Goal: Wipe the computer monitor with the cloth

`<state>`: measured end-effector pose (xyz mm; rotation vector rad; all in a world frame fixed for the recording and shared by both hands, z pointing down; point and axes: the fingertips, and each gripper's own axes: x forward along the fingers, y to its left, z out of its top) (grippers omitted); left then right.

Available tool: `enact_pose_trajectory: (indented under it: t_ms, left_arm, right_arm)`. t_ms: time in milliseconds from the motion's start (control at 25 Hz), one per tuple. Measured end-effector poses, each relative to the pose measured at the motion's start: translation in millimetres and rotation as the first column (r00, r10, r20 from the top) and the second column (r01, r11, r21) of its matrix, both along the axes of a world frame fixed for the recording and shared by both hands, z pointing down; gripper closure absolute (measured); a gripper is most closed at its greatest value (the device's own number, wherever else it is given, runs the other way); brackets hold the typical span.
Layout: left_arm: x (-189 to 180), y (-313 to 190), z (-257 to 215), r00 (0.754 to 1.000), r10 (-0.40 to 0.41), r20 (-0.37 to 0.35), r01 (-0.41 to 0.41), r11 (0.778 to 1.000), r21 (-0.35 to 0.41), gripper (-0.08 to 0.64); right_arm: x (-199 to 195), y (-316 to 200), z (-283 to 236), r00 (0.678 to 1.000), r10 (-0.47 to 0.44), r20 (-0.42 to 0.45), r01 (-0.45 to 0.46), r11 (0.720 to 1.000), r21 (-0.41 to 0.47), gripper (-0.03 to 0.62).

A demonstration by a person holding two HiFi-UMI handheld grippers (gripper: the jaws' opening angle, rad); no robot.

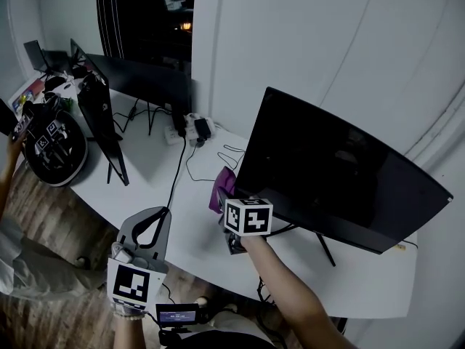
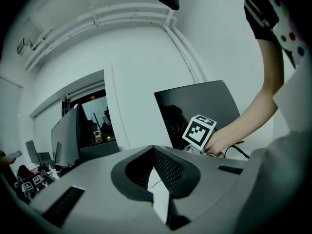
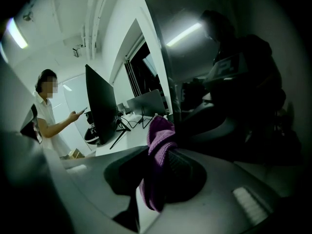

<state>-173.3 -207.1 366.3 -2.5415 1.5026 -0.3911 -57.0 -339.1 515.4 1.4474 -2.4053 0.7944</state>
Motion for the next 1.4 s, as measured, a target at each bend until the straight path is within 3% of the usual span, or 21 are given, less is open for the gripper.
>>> enact_pose_trajectory:
  t_ms: [1400]
  left_arm:
    - [29,-13,-24,0.992,0.123,0.013,-0.123,0.990,0.061,0.554]
  right_arm:
    - [20,-15,-148,0.990,0.046,0.134,-0.075,0.973,0.219,0.502]
